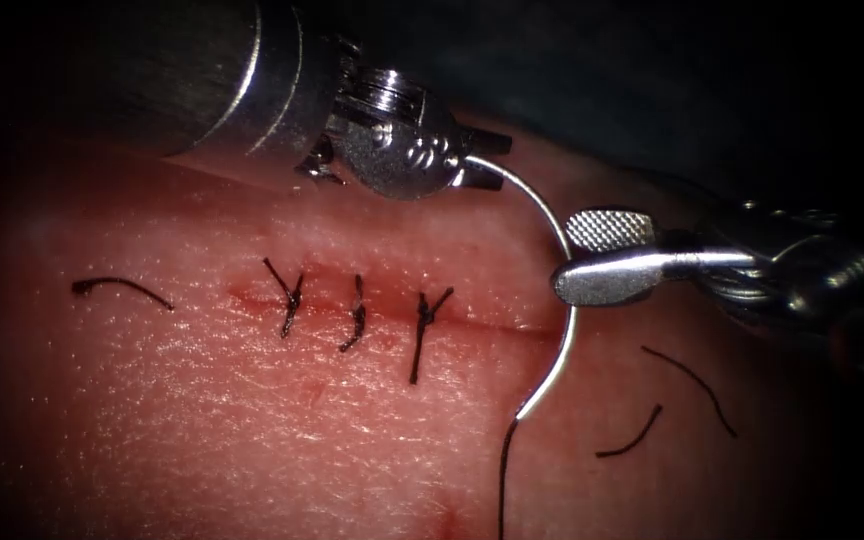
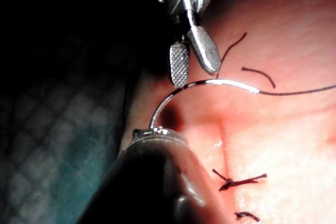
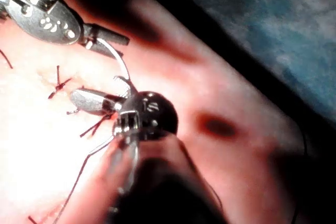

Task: Wound Closure
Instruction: Pass the needle back to the right gripper

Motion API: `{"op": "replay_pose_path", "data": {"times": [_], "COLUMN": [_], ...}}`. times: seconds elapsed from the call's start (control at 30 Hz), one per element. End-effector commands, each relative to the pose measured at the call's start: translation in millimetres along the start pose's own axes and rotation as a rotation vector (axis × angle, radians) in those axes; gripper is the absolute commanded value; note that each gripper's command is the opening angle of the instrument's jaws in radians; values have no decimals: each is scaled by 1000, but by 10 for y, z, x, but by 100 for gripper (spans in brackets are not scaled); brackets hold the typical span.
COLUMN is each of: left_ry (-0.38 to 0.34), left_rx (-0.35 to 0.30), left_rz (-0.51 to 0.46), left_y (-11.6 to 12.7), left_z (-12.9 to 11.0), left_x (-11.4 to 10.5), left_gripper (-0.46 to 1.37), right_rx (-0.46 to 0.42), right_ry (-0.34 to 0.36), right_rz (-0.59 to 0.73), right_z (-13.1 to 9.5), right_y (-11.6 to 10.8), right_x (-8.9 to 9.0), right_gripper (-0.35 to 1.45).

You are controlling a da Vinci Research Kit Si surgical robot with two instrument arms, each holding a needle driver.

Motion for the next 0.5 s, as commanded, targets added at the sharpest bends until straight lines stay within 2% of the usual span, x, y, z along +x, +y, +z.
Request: {"op": "replay_pose_path", "data": {"times": [0.03, 0.2, 0.3, 0.43, 0.5], "left_ry": [-31, -55, -55, -50, -23], "left_rx": [29, 68, 75, 79, 39], "left_rz": [-39, -123, -154, -272, -353], "left_y": [-4, -14, -13, -15, -19], "left_z": [3, 15, 18, 17, 14], "left_x": [1, 2, 1, 2, 1], "left_gripper": [-35, -35, -35, -35, -35], "right_rx": [18, 26, 56, 71, 72], "right_ry": [10, 10, -4, -5, -1], "right_rz": [8, 13, 17, -2, 18], "right_z": [-1, -4, -1, 19, 33], "right_y": [-8, -38, -56, -83, -94], "right_x": [0, 4, 0, -24, -40], "right_gripper": [112, 109, 107, 107, 106]}}
